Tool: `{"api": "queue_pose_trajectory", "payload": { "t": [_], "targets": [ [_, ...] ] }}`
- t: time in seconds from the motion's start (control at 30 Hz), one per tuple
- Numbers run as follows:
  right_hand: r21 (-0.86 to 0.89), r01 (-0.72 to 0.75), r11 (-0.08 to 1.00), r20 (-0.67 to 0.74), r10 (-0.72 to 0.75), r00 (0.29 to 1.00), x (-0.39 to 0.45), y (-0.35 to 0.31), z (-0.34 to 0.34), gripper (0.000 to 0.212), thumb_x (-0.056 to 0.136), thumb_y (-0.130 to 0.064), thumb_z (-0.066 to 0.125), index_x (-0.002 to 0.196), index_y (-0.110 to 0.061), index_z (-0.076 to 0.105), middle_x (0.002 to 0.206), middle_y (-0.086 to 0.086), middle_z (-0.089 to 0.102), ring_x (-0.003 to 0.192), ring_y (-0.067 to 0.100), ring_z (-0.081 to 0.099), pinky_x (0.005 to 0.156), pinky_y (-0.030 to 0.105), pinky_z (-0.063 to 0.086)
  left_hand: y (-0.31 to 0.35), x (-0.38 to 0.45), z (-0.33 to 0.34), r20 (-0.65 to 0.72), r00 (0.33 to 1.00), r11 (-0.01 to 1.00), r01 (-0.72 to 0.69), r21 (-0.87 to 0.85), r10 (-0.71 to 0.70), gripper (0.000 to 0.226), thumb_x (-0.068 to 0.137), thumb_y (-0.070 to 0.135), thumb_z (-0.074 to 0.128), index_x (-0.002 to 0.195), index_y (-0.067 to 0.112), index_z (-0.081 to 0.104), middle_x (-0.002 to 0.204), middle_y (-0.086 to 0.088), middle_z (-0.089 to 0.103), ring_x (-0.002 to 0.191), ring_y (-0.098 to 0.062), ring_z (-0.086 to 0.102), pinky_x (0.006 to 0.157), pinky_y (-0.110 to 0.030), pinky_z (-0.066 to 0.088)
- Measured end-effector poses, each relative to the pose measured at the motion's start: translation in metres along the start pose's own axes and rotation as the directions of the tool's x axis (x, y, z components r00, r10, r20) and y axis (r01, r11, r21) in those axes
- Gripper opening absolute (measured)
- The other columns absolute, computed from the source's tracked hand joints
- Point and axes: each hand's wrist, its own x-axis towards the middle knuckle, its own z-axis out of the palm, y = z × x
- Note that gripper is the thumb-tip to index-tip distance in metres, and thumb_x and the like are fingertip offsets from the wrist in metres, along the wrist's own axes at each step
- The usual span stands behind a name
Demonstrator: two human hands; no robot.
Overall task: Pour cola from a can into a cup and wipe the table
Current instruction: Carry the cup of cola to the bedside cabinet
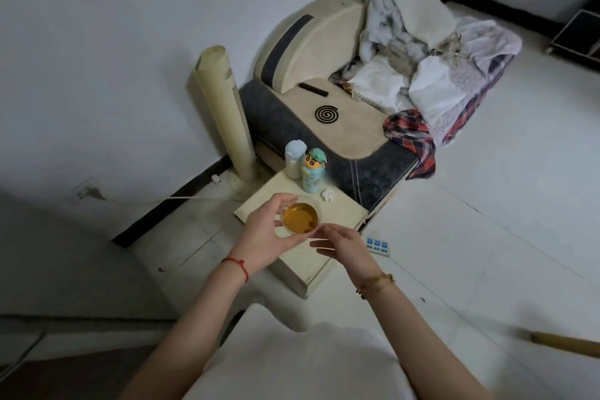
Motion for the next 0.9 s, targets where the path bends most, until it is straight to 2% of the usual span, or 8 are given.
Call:
{"api": "queue_pose_trajectory", "payload": {
  "t": [0.13,0.23,0.4,0.53,0.67,0.77,0.83,0.9],
  "targets": [
    [0.091,0.006,0.996,-0.118,0.005,0.993,0.024,-0.011,0.053,0.030,0.103,-0.015,0.037,0.107,-0.010,0.067,0.105,0.009,0.072,0.097,0.023,0.067,0.092,0.036,0.054,-0.019,0.034,-0.052,0.111,0.992,0.998,-0.061,0.026,0.058,0.070,0.071,0.030,0.085,0.129,0.035,0.047,0.120,0.028,0.051,0.110,0.013,0.047,0.080,0.001,0.043],
    [0.165,0.022,0.986,-0.197,0.011,0.980,0.036,-0.016,0.088,0.030,0.103,-0.016,0.038,0.099,-0.016,0.068,0.099,0.004,0.073,0.094,0.021,0.068,0.089,0.032,0.055,-0.032,0.052,-0.082,0.183,0.977,0.992,-0.119,0.039,0.110,0.069,0.072,0.028,0.084,0.130,0.033,0.047,0.123,0.023,0.051,0.112,0.006,0.048,0.080,0.000,0.042],
    [0.269,0.029,0.963,-0.317,0.060,0.947,0.047,-0.014,0.129,0.029,0.103,-0.015,0.039,0.107,-0.008,0.067,0.093,0.001,0.072,0.089,0.020,0.067,0.089,0.033,0.054,-0.055,0.072,-0.112,0.291,0.942,0.980,-0.194,0.055,0.170,0.070,0.073,0.024,0.084,0.133,0.026,0.048,0.130,0.014,0.054,0.118,-0.002,0.050,0.087,-0.004,0.042],
    [0.329,0.029,0.944,-0.385,0.106,0.917,0.048,-0.008,0.145,0.029,0.103,-0.014,0.040,0.113,-0.003,0.064,0.096,0.005,0.070,0.087,0.019,0.065,0.087,0.032,0.053,-0.068,0.082,-0.116,0.366,0.910,0.975,-0.221,0.028,0.195,0.071,0.073,0.024,0.084,0.134,0.027,0.048,0.129,0.017,0.053,0.118,0.000,0.049,0.086,0.000,0.041],
    [0.356,0.016,0.934,-0.435,0.150,0.888,0.050,-0.004,0.145,0.029,0.103,-0.012,0.039,0.113,-0.001,0.063,0.094,0.005,0.069,0.082,0.016,0.064,0.080,0.026,0.053,-0.076,0.090,-0.107,0.410,0.891,0.978,-0.209,-0.013,0.196,0.073,0.072,0.023,0.085,0.133,0.027,0.047,0.131,0.014,0.054,0.121,-0.003,0.050,0.097,-0.018,0.046],
    [0.374,0.008,0.927,-0.457,0.177,0.872,0.055,0.001,0.140,0.028,0.103,-0.012,0.039,0.114,-0.001,0.063,0.093,0.005,0.068,0.081,0.015,0.064,0.078,0.025,0.053,-0.079,0.098,-0.096,0.430,0.879,0.977,-0.214,-0.025,0.203,0.070,0.071,0.024,0.085,0.131,0.026,0.048,0.128,0.015,0.056,0.119,-0.003,0.051,0.099,-0.023,0.048],
    [0.381,0.002,0.925,-0.465,0.190,0.865,0.060,0.003,0.134,0.029,0.103,-0.012,0.039,0.114,-0.002,0.063,0.094,0.005,0.068,0.080,0.015,0.063,0.078,0.026,0.052,-0.080,0.104,-0.089,0.441,0.874,0.977,-0.209,-0.036,0.203,0.068,0.072,0.023,0.085,0.129,0.025,0.049,0.127,0.014,0.056,0.118,-0.003,0.052,0.098,-0.023,0.048],
    [0.378,-0.002,0.926,-0.475,0.196,0.858,0.067,0.006,0.127,0.029,0.103,-0.013,0.039,0.114,-0.002,0.063,0.091,0.002,0.068,0.081,0.015,0.063,0.079,0.026,0.052,-0.081,0.112,-0.081,0.457,0.865,0.977,-0.210,-0.045,0.207,0.067,0.072,0.022,0.085,0.130,0.025,0.049,0.126,0.014,0.056,0.118,-0.003,0.052,0.096,-0.017,0.047]
  ]
}}
